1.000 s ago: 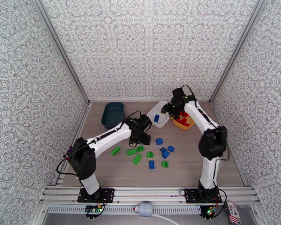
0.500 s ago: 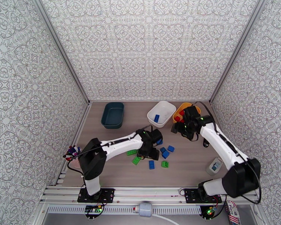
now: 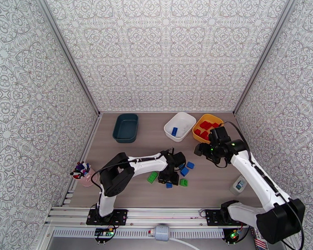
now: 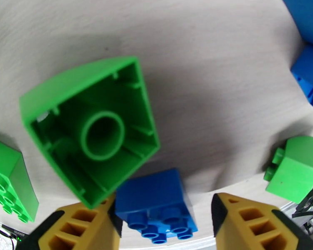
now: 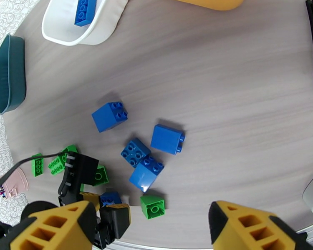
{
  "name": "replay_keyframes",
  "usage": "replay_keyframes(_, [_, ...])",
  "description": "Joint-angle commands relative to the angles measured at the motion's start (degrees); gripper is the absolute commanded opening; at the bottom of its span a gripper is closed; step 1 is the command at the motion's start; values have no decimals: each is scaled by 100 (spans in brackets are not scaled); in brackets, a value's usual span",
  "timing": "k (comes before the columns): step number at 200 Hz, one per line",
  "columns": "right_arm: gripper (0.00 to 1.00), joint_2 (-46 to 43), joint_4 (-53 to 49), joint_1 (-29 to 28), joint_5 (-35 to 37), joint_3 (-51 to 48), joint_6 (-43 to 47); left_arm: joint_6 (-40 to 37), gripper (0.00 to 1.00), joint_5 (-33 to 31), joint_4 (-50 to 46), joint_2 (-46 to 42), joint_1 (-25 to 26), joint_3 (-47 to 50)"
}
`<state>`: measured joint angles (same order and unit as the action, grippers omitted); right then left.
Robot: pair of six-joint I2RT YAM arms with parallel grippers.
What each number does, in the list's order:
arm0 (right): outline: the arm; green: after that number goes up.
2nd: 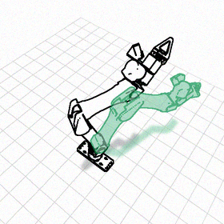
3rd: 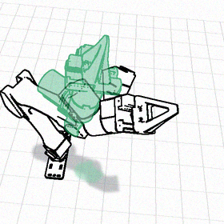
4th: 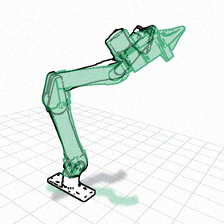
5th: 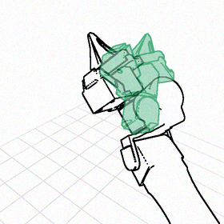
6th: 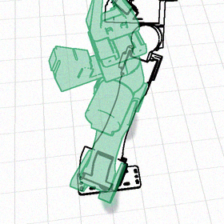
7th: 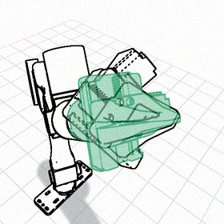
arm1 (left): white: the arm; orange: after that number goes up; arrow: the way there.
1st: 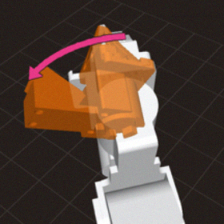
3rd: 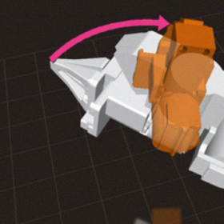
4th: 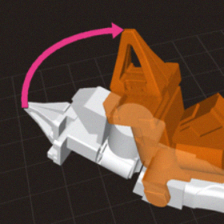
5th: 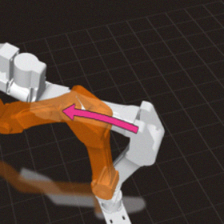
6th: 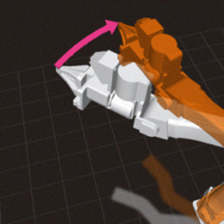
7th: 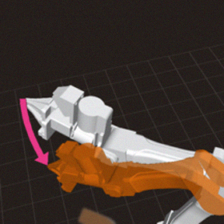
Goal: Sort the legos into containers by color
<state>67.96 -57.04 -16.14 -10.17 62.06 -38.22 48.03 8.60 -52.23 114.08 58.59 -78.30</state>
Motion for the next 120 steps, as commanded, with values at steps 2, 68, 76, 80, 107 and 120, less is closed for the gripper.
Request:
replay_keyframes(2, [75,-186,48,-37,-189,-208,-156,197,56,-145,15,81,160,190])
replay_keyframes(68, [72,-127,356,-38,-539,-373,-252,355,33,-319,98,-214,252,245])
replay_keyframes(76, [72,-108,406,-35,-604,-395,-265,284,32,-315,99,-260,247,171])
replay_keyframes(80, [72,-108,445,-37,-636,-403,-273,237,31,-316,87,-283,242,121])
replay_keyframes(107, [71,-104,640,-34,-840,-531,-343,-11,28,-362,10,-451,197,-202])
replay_keyframes(120, [71,-84,689,-34,-920,-544,-336,-84,27,-370,-24,-541,123,-330])
